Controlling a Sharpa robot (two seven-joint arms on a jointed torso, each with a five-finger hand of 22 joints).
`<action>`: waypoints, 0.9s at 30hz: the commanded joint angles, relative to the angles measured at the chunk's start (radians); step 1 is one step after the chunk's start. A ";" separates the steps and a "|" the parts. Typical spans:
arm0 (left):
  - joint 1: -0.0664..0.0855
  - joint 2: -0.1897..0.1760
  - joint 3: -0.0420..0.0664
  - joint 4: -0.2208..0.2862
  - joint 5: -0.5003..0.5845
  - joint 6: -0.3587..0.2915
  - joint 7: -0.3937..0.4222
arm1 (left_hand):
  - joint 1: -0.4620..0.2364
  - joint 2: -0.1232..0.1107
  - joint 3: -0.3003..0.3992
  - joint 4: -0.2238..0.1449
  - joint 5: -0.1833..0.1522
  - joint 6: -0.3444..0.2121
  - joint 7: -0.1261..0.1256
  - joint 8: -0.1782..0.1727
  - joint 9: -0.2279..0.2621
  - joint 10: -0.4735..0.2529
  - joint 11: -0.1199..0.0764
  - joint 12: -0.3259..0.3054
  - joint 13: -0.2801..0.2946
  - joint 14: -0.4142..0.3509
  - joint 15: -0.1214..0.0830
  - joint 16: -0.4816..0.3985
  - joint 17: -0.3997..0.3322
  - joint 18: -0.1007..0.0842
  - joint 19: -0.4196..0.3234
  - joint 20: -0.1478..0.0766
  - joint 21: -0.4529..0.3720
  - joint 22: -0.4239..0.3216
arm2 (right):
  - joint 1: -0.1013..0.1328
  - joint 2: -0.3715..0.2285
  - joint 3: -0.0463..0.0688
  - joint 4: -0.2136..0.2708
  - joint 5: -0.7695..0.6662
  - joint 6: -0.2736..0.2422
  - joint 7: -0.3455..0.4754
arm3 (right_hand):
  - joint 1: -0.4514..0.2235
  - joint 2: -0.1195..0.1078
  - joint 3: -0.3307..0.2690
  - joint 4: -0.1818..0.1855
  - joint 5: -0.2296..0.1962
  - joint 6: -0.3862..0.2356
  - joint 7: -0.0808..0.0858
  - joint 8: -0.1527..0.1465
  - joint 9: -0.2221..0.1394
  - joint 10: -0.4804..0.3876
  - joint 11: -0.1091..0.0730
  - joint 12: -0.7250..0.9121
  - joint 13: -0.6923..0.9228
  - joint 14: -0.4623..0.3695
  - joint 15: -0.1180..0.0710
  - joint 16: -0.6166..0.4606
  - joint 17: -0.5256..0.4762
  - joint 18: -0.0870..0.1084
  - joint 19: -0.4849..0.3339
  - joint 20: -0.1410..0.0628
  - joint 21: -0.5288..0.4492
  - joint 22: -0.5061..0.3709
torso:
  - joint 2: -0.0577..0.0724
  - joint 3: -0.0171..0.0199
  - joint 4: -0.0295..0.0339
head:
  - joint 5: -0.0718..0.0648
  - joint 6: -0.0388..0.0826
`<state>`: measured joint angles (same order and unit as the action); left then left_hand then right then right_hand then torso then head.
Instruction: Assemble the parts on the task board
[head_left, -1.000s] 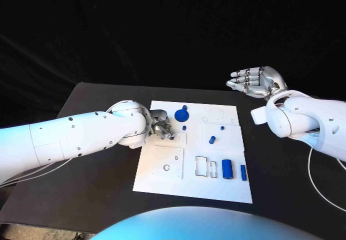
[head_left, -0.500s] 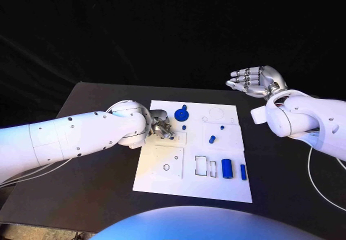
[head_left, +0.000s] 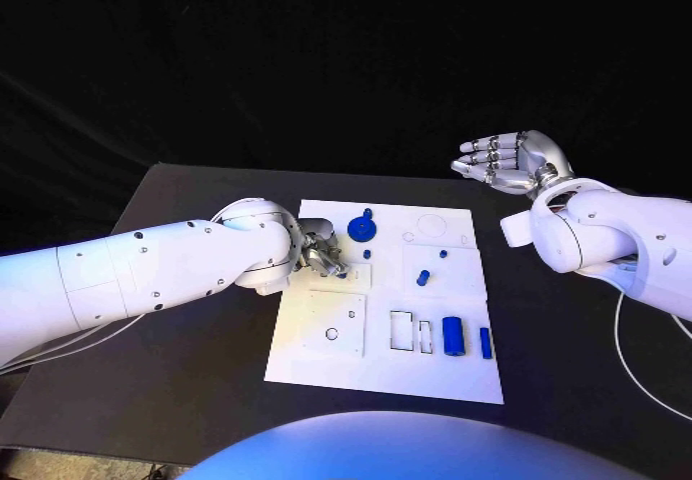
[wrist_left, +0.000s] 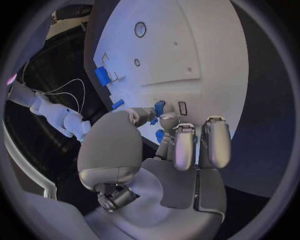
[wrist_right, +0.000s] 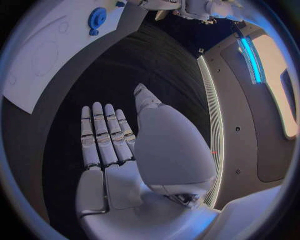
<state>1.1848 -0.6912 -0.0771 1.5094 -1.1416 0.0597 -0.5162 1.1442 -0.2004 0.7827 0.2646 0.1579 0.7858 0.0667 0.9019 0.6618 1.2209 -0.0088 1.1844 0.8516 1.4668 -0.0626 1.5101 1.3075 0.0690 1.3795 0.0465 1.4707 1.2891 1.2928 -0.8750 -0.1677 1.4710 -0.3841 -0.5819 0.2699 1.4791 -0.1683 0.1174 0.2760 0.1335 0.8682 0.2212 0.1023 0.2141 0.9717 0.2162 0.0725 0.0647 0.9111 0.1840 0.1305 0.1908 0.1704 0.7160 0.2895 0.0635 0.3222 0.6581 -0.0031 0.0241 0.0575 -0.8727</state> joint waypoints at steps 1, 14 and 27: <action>0.001 0.007 0.000 -0.007 0.008 0.077 -0.006 | -0.003 -0.006 0.241 -0.241 0.007 0.006 0.000 -0.002 0.001 0.009 -0.001 0.000 0.000 0.072 -0.005 0.004 0.145 -0.007 0.006 -0.002 0.003 0.000 | 0.000 0.000 0.000 0.001 -0.004 0.014 0.011 | -0.001 0.005 -0.007 0.001 -0.001 0.004 0.053 -0.005 -0.002 0.005 0.000 -0.005 -0.001 0.006 -0.001 -0.003 -0.001 0.003 -0.004 0.000 0.000 -0.001 | -0.001 0.0000 0.0014 | 0.000 0.000; 0.005 0.027 0.001 -0.031 0.003 0.105 -0.011 | -0.007 -0.004 0.238 -0.240 0.017 0.008 0.000 -0.003 0.002 0.002 -0.001 -0.011 -0.018 0.072 -0.005 0.004 0.145 -0.006 0.003 -0.002 0.001 -0.005 | 0.000 0.003 0.000 0.000 -0.004 0.012 0.008 | -0.005 0.001 -0.013 0.004 0.000 0.005 0.053 -0.006 -0.003 0.005 0.000 -0.005 -0.001 0.007 -0.001 -0.006 -0.004 0.003 -0.002 0.000 0.001 -0.005 | -0.003 0.0008 -0.0014 | 0.002 0.000; 0.006 0.040 0.001 -0.040 0.016 0.092 -0.011 | -0.022 0.002 0.231 -0.233 0.024 0.010 -0.001 -0.004 0.004 0.010 -0.001 -0.008 -0.013 0.072 -0.005 0.004 0.146 -0.007 0.004 -0.002 0.001 -0.003 | 0.000 0.004 0.000 -0.001 -0.003 0.011 0.006 | -0.005 0.001 -0.013 0.004 0.000 0.005 0.053 -0.006 -0.003 0.005 0.000 -0.005 -0.001 0.007 -0.001 -0.006 -0.004 0.003 -0.002 0.000 0.001 -0.005 | -0.003 0.0016 0.0009 | -0.002 0.000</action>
<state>1.1949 -0.6575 -0.0726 1.4671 -1.1399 0.1285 -0.5260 1.1248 -0.2094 0.8199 0.2276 0.1776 0.7919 0.0690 0.9020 0.6648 1.2211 -0.0089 1.1771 0.8380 1.4668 -0.0624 1.5100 1.3075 0.0690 1.3794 0.0466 1.4706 1.2846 1.2928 -0.8721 -0.1676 1.4698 -0.3840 -0.5818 0.2689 1.4791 -0.1683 0.1091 0.2789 0.1335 0.8682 0.2212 0.1023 0.2123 0.9718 0.2162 0.0725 0.0647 0.9111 0.1840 0.1306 0.1882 0.1704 0.7160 0.2895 0.0635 0.3184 0.6552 -0.0014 0.0239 0.0556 -0.8728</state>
